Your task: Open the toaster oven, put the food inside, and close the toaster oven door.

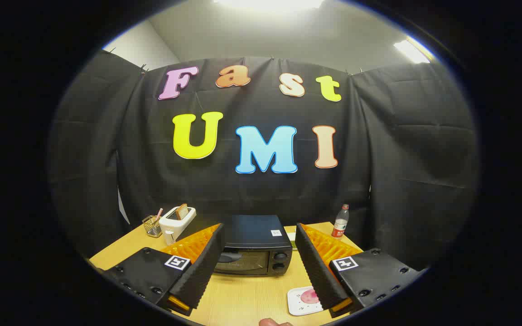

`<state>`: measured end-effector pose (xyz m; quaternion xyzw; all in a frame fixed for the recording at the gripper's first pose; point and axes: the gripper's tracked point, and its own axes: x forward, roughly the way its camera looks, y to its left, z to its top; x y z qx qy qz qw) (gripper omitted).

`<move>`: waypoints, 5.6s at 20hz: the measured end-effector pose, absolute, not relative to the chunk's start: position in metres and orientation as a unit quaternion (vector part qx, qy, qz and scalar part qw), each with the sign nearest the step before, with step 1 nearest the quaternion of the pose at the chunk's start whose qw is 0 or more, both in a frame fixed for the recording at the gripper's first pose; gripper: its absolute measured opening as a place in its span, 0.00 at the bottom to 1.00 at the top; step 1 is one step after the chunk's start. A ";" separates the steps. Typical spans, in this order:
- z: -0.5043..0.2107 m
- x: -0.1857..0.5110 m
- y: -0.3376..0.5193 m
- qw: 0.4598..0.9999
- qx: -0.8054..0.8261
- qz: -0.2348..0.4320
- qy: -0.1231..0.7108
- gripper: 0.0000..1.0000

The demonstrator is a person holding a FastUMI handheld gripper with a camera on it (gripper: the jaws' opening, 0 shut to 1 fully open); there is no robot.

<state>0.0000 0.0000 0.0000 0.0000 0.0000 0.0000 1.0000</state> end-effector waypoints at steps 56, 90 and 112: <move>-0.158 0.172 0.094 0.978 -0.001 0.030 0.207 0.99; -0.228 0.085 0.098 0.950 -0.019 0.052 0.309 0.99; -0.255 0.002 0.023 0.908 -0.026 0.084 0.410 0.98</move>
